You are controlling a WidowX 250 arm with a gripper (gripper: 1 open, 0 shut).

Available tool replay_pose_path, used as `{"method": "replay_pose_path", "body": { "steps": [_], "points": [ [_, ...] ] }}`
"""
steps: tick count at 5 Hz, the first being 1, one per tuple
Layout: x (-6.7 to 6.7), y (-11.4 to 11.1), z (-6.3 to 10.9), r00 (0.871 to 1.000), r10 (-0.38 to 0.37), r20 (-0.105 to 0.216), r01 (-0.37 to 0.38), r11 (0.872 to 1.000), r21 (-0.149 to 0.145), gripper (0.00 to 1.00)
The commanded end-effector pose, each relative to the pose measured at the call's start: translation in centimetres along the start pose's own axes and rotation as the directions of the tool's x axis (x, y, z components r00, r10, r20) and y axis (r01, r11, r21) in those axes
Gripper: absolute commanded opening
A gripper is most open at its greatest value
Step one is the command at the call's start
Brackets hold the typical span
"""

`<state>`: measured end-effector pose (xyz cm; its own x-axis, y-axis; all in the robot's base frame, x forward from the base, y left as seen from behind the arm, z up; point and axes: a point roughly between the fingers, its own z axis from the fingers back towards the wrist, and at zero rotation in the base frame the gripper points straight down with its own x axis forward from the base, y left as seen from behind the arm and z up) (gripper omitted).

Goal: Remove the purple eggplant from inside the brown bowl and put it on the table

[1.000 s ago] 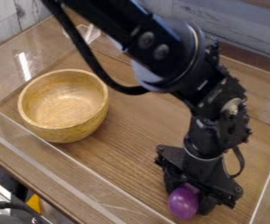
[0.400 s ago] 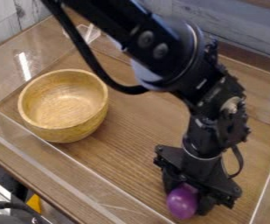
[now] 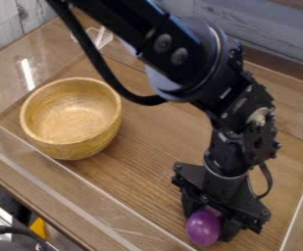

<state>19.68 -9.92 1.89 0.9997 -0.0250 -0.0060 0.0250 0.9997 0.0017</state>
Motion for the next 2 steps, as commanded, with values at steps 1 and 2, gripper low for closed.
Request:
{"method": "replay_pose_path", "body": {
  "steps": [1,2],
  "points": [
    [0.9,-0.1,1.25,0.999,0.012,0.049,-0.011,1.0,-0.026,0.0],
    [0.95,0.0,1.27,0.999,0.015,0.046,-0.014,1.0,-0.026,0.0]
  ]
}}
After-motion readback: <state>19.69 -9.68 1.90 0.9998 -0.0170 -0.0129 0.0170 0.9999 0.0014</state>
